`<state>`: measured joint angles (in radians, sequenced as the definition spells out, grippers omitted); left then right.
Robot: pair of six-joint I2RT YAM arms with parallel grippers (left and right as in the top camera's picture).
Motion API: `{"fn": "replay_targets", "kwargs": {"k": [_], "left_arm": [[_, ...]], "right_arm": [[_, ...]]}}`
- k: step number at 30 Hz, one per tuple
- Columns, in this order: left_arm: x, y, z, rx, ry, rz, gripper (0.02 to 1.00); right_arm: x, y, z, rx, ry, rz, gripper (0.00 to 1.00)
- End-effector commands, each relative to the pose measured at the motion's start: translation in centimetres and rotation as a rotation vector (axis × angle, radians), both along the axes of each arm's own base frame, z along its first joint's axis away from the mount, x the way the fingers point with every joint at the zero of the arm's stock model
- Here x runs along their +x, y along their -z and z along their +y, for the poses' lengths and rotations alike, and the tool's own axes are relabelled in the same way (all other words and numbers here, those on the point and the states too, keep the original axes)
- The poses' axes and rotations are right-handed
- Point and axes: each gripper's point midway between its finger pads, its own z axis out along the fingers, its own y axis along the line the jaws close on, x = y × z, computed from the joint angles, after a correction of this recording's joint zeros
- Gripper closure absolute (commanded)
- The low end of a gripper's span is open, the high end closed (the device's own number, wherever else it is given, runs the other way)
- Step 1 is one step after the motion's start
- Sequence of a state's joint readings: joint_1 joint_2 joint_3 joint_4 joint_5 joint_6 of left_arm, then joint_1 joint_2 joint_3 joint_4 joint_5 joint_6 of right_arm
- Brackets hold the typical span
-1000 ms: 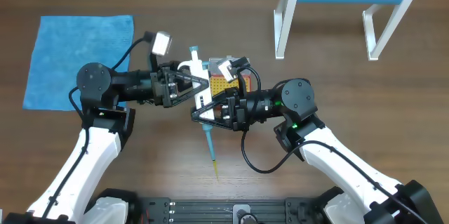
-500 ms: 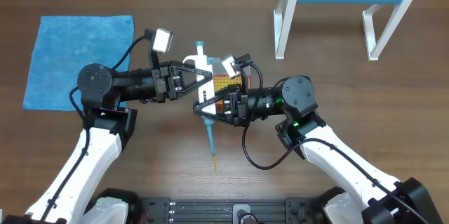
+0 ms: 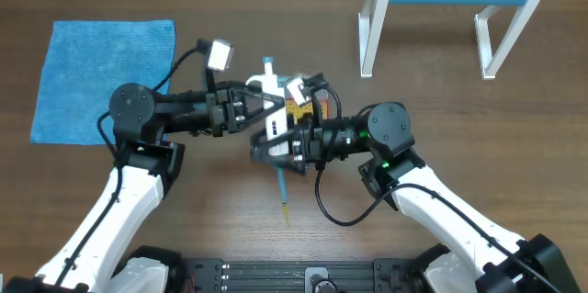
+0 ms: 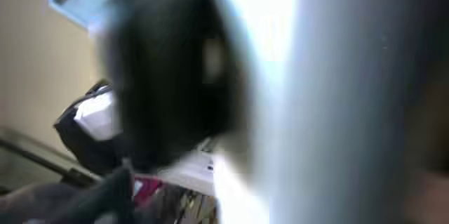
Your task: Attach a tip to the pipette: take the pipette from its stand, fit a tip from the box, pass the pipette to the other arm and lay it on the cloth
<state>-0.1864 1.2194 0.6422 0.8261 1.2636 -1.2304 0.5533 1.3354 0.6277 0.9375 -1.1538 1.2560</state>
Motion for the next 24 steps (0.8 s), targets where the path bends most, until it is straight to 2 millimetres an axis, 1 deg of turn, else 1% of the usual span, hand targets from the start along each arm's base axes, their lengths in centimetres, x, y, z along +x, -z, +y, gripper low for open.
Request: {"fn": "replay_targets", "kwargs": {"k": [1,3,6,8,11,16,18,21,22,24], "left_arm": [[0.2,-0.1,0.4,0.008,-0.003,-0.044,0.989],[0.1,0.0,0.6,0.011,0.001,-0.044,0.989],[0.0,0.2,1.0,0.018,0.013,-0.038,0.991],[-0.1,0.2,1.2,0.023,0.021,-0.039,0.989],[-0.2,0.4,1.6,0.028,0.028,-0.036,0.989],[0.2,0.5,2.8,0.036,0.016,-0.019,0.989],[0.7,0.5,3.7,0.037,-0.013,-0.013,0.989],[1.7,0.6,5.3,0.038,-0.07,-0.008,0.991],[2.0,0.6,5.7,0.038,-0.087,-0.008,0.989],[2.5,0.8,6.6,0.038,-0.116,0.01,0.989]], "right_arm": [[-0.5,-1.2,0.0,0.016,-0.022,-0.022,0.128],[-0.5,-1.1,-0.1,0.015,-0.021,-0.023,0.128],[0.3,-1.0,-0.6,0.011,0.005,-0.021,0.128],[1.4,-0.2,-1.2,-0.018,0.036,0.026,0.128],[2.0,1.1,-2.3,-0.062,0.028,0.055,0.128],[4.7,1.4,-4.8,-0.065,0.124,0.046,0.128],[6.1,1.4,-6.4,-0.065,0.179,0.036,0.126],[7.4,1.4,-8.4,-0.064,0.233,-0.047,0.126],[8.0,1.4,-8.9,-0.063,0.262,-0.079,0.106],[9.5,1.5,-10.0,-0.068,0.347,-0.174,0.104]]}}
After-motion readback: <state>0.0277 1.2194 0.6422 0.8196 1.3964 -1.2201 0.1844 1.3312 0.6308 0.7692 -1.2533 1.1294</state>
